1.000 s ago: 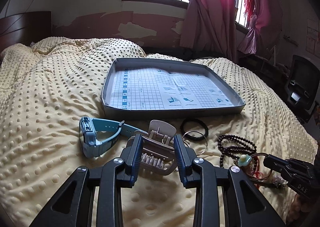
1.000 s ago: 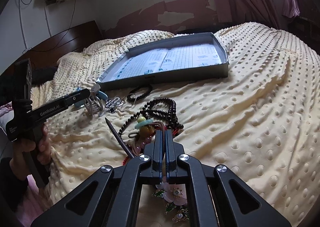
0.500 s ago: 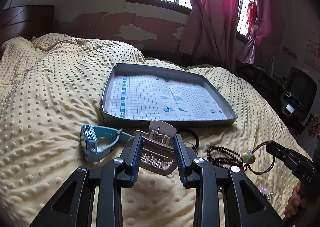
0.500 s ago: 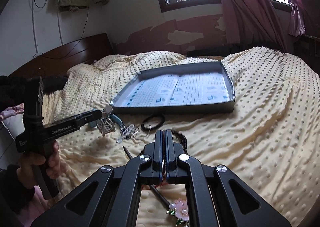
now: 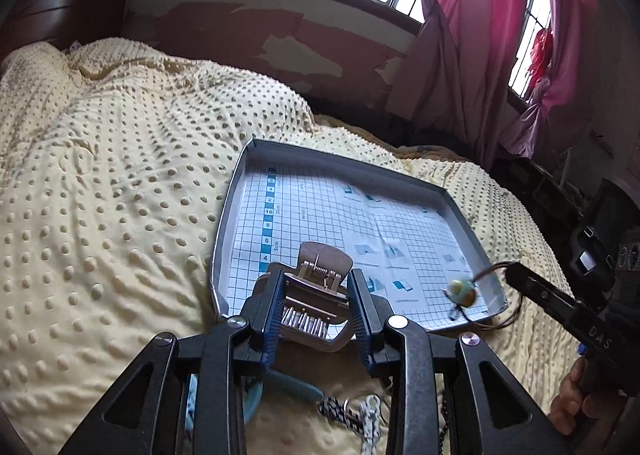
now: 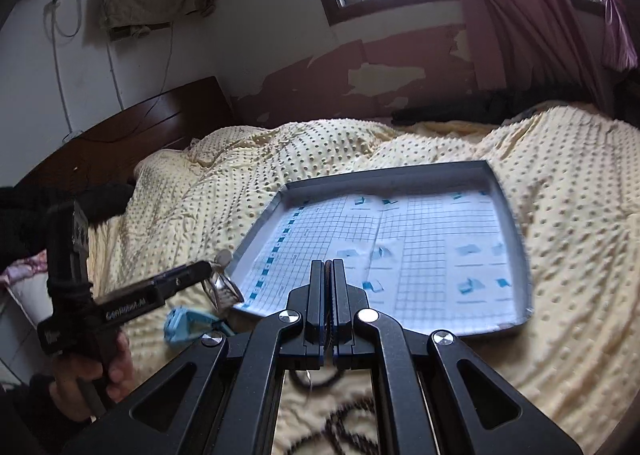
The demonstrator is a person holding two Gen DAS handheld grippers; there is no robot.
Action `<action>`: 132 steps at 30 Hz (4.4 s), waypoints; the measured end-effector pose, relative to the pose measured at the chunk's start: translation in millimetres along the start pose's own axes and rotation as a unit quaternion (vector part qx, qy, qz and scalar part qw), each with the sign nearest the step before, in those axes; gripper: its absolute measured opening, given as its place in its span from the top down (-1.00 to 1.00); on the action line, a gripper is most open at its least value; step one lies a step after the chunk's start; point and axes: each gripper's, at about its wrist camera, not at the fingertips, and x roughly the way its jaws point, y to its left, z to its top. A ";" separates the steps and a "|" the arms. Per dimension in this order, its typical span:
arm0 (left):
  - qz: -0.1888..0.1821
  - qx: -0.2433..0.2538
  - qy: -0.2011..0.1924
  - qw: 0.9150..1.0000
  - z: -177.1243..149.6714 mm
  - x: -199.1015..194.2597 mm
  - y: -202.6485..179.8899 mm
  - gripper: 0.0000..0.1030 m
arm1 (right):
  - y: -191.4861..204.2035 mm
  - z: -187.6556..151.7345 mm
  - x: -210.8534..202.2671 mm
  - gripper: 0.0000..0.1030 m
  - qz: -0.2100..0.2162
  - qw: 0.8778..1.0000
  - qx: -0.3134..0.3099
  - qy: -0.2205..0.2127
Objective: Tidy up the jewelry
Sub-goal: 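Carry the claw clip into the grey tray and open the left gripper, then move the right tool toward the red tassel on the black beads, then grasp the red tassel with the right gripper while the left gripper grasps the teal watch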
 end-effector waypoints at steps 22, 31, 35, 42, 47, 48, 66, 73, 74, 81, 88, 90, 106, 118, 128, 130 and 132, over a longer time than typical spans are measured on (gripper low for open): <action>-0.008 -0.004 0.019 1.000 -11.8 3.2 -6.7 0.06 | -20.8 -26.9 27.9 0.25 -0.050 0.996 0.026 0.064; -0.023 0.001 -0.063 0.998 -34.4 -72.0 -15.6 -1.00 | -20.9 -41.5 -62.0 -0.43 -0.039 0.999 0.005 -0.011; -0.033 0.002 -0.089 0.995 -53.2 -105.1 -19.4 -1.00 | -15.6 -55.5 -107.2 -0.95 -0.034 0.998 -0.009 -0.056; -0.019 0.027 -0.122 0.992 -92.8 -152.3 -31.9 -1.00 | 3.3 -85.1 -166.0 -0.97 -0.048 0.991 -0.057 -0.108; -0.013 0.030 -0.134 0.990 -123.2 -175.9 -38.3 -1.00 | 17.6 -108.4 -195.9 -0.97 -0.062 0.987 -0.090 -0.118; -0.010 0.033 -0.134 0.990 -128.7 -178.5 -40.1 -1.00 | 19.6 -112.2 -198.9 -0.97 -0.062 0.987 -0.093 -0.118; 0.039 0.114 -0.065 0.991 -187.9 -169.9 -55.2 -1.00 | -1.0 -175.2 -203.1 -0.97 -0.102 0.990 -0.099 -0.027; 0.067 0.133 -0.046 0.988 -194.8 -156.8 -58.7 -1.00 | -16.6 -183.4 -186.0 -0.97 -0.103 0.992 -0.076 0.009; 0.070 0.133 -0.044 0.988 -194.8 -155.6 -58.6 -1.00 | -17.7 -184.3 -184.8 -0.97 -0.102 0.992 -0.074 0.011; 0.073 0.115 -0.018 0.990 -190.9 -145.1 -49.2 -1.00 | -19.1 -183.3 -177.5 -0.97 -0.098 0.993 -0.069 0.013; 0.073 0.087 -0.016 0.993 -184.1 -138.3 -37.2 -1.00 | -22.5 -172.9 -169.4 -0.97 -0.079 0.996 -0.051 0.012; 0.080 0.082 -0.020 0.993 -178.6 -136.5 -33.7 -1.00 | -21.5 -170.0 -166.2 -0.96 -0.075 0.996 -0.051 0.012; 0.096 0.047 -0.019 0.994 -117.4 -96.8 3.6 -0.74 | -4.1 -148.6 -102.7 0.28 -0.070 0.996 -0.013 0.052; 0.100 0.005 -0.014 0.995 -79.8 -68.8 34.4 -0.65 | 3.5 -147.6 -62.8 0.73 -0.105 0.991 0.038 0.072; 0.096 -0.015 0.024 0.995 -71.0 -40.0 46.5 -0.13 | 23.8 -140.8 -42.1 0.91 -0.080 0.994 0.016 0.070; 0.103 -0.013 0.030 0.994 -71.0 -36.5 46.4 -0.06 | 23.5 -141.1 -41.9 0.91 -0.079 0.994 0.017 0.068; 0.107 -0.009 0.032 0.994 -72.1 -34.8 46.0 -0.05 | 22.8 -141.7 -40.7 0.92 -0.076 0.994 0.018 0.070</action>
